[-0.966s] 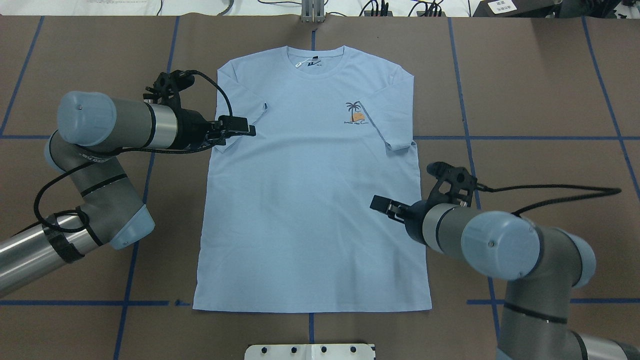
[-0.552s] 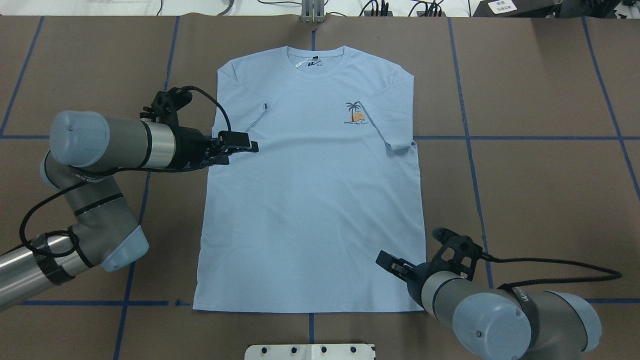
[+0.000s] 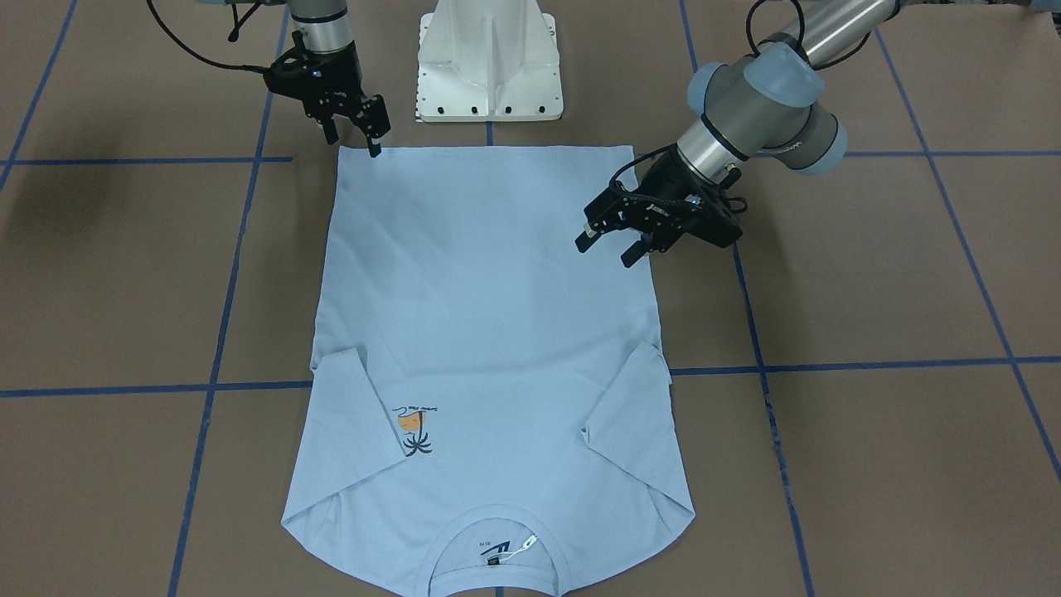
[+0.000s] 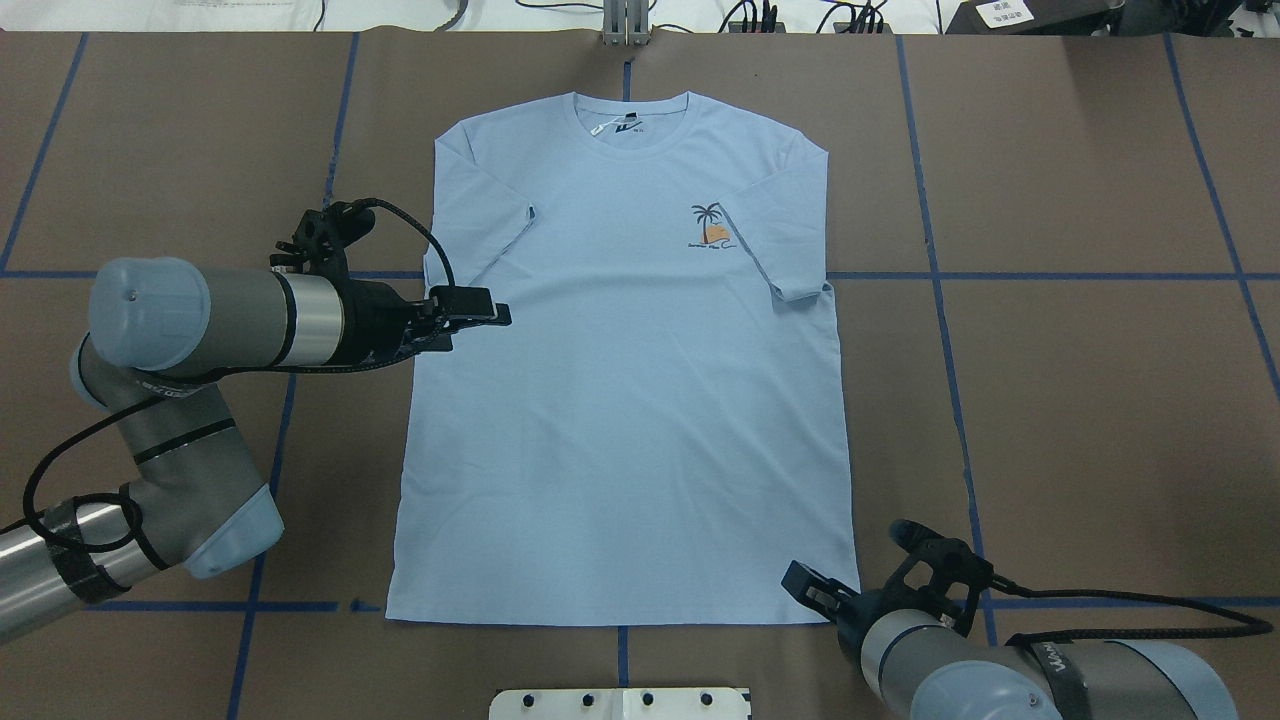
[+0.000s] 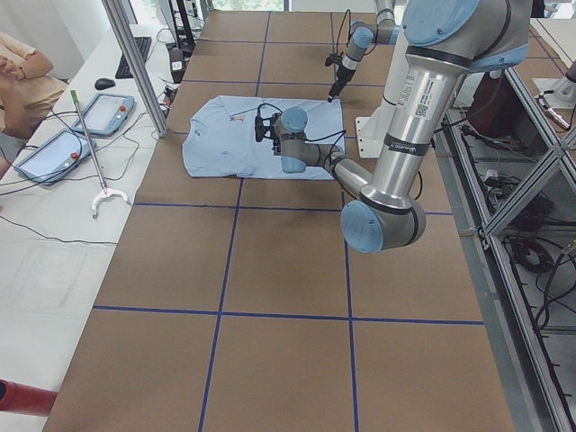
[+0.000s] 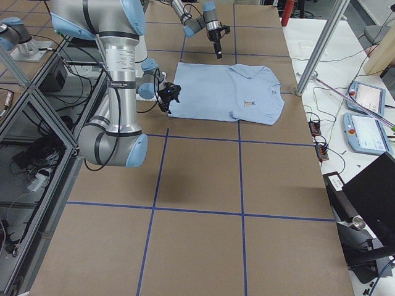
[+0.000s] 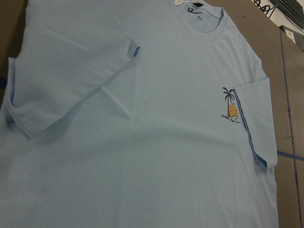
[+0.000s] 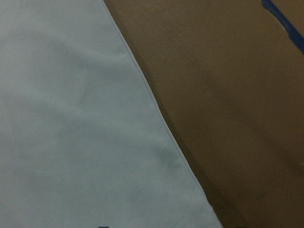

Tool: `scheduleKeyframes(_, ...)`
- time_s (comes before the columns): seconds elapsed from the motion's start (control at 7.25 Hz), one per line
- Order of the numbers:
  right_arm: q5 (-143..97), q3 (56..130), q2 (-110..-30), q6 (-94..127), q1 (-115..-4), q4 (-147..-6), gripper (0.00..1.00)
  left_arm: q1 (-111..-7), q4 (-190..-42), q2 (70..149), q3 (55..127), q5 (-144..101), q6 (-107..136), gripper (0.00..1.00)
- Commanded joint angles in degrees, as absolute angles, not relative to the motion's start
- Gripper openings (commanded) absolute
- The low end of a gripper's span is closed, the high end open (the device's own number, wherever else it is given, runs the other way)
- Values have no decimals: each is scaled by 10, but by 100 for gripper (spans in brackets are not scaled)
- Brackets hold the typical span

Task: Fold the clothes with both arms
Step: 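Move the right gripper down to the hem corner nearest the robot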

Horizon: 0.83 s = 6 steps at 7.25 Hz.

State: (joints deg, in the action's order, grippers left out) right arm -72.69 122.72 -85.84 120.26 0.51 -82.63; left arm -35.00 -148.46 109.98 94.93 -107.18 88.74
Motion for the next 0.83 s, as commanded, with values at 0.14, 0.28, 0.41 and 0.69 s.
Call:
scheduleKeyframes(0.14,-724,1223,-871,1223,24,-838,84,-345,-1484,1095,954,-1074,888,100)
scheduleKeyframes(0.28,-724,1223,-871,1223,24,-838,80,-344,-1484,1094,954,-1071,888,99)
scheduleKeyframes(0.41,-725,1223,-871,1223,24,-838,60,-343,-1484,1094,953,-1071,888,100)
scheduleKeyframes(0.69,-724,1220,-874,1223,24,-838,47,-343,-1484,1092,953,-1070,888,100)
